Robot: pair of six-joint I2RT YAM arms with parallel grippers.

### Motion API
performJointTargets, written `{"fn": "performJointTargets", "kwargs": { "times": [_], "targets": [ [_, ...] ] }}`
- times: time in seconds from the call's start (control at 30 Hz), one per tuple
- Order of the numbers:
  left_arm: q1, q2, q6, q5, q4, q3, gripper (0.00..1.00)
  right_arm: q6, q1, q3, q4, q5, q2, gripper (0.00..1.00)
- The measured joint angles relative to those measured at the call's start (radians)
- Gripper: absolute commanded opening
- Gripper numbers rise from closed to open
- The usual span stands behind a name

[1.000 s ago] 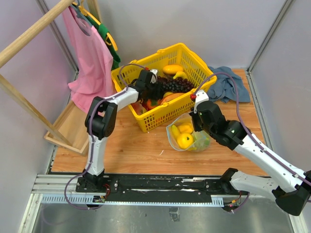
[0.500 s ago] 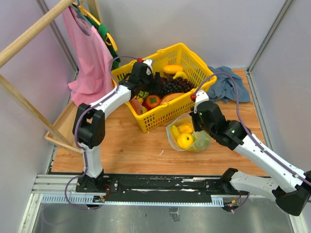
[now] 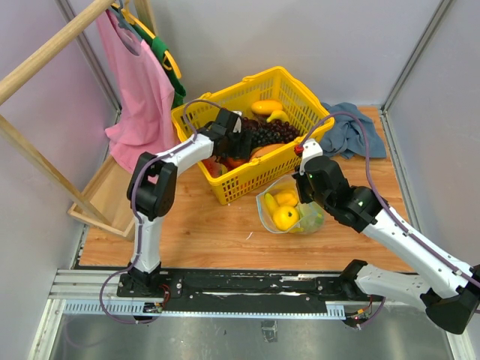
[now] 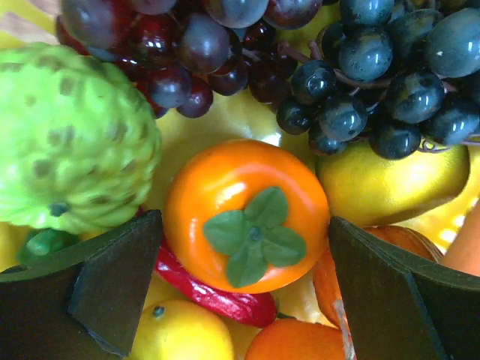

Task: Place the food in the zip-top bag and seal the zipper
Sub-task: Pick up the fake fruit from the bin.

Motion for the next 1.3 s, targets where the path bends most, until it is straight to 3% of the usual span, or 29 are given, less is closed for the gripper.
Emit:
{"fn": "performJointTargets", "kwargs": {
  "times": [0.6,0.83,1.0,1.3],
  "targets": [
    [-0.012,0.135,-0.027,-0.015,-0.125,0.166,0.97,0.000,0.000,-0.007,0.011,-0.004,0.000,0.01],
    [-0.014,0.157,-0.029,-0.015,-0.156,0.204,0.64,0.000,0.000,-0.007,0.013,-0.006,0.000,0.01],
    [-0.014,0.120,-0.028,-0.021,-0.140,0.161,0.47,0.000,0.000,-0.007,0.014,-0.006,0.000,0.01],
    [-0.013,-0.058,-0.025,-0.039,-0.110,0.100,0.43,0.008,0.000,-0.007,0.014,-0.005,-0.006,0.01]
  ]
}}
